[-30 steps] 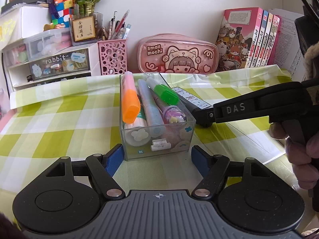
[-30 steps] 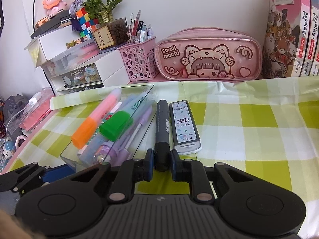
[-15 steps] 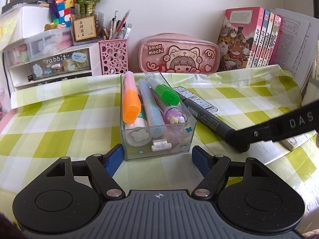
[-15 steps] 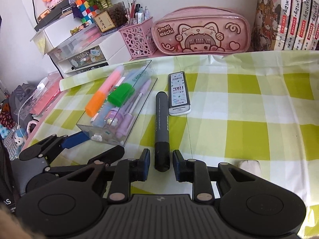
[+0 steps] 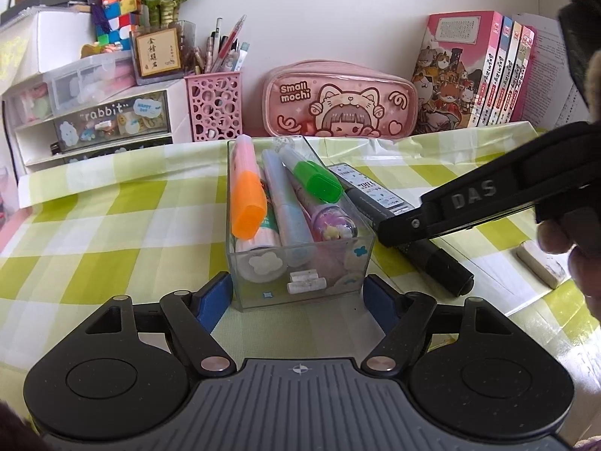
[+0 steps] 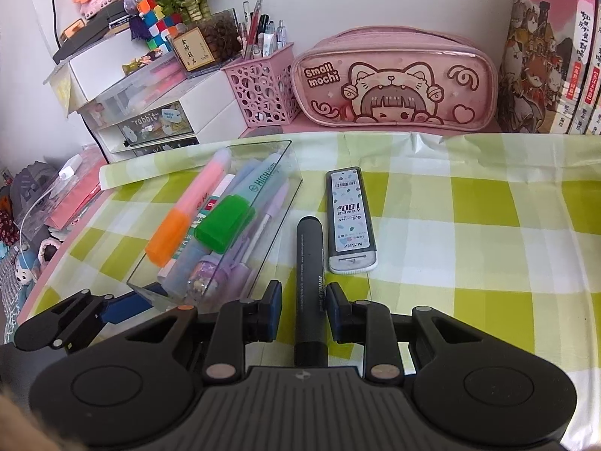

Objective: Organize stationery
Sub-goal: 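Close the right gripper on the black marker and lift it, then lower the black marker into the clear box and open the right gripper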

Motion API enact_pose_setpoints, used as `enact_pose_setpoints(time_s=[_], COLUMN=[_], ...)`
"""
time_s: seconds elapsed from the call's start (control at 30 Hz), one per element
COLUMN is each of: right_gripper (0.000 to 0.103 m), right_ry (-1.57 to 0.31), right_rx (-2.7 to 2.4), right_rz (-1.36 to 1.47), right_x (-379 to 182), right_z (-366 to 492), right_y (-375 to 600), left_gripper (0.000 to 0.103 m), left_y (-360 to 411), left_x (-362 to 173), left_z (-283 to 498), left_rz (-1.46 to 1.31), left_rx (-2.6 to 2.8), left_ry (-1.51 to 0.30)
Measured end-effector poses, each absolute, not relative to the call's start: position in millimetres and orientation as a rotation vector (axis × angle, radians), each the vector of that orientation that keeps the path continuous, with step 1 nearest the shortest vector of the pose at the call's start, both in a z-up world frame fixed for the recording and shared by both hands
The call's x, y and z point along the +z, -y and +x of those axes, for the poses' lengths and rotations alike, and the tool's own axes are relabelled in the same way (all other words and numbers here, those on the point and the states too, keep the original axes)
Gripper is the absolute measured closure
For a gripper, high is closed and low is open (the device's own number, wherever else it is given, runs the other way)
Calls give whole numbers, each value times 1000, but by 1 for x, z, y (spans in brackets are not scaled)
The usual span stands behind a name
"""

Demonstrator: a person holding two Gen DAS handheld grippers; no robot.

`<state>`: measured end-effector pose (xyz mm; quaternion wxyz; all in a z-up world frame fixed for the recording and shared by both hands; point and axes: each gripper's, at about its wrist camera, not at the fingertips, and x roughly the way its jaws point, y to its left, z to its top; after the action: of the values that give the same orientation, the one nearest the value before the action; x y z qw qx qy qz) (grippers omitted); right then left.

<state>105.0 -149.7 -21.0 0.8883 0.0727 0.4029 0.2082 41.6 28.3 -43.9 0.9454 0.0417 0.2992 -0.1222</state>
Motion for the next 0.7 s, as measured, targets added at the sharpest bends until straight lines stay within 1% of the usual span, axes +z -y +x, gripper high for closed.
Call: enact_pose_setpoints(time_s=[0.03, 0.17, 0.6, 0.7], right_gripper=[82, 82, 82, 82], right_ry=[-828, -845, -851, -853], right_rx=[432, 434, 464, 468], right_rz=[149, 188, 589, 635], right_x=[-22, -21, 8, 12], right_z=[105, 108, 123, 129], right_y=[149, 153, 181, 176], left_gripper=[29, 29, 29, 29], left_y=[-28, -29, -29, -29], left_x=[-44, -44, -44, -44], left_z=[41, 41, 40, 40], left_rz=[87, 83, 82, 81], left_rx=[-249, -252, -258, -258], left_ry=[-608, -607, -608, -608])
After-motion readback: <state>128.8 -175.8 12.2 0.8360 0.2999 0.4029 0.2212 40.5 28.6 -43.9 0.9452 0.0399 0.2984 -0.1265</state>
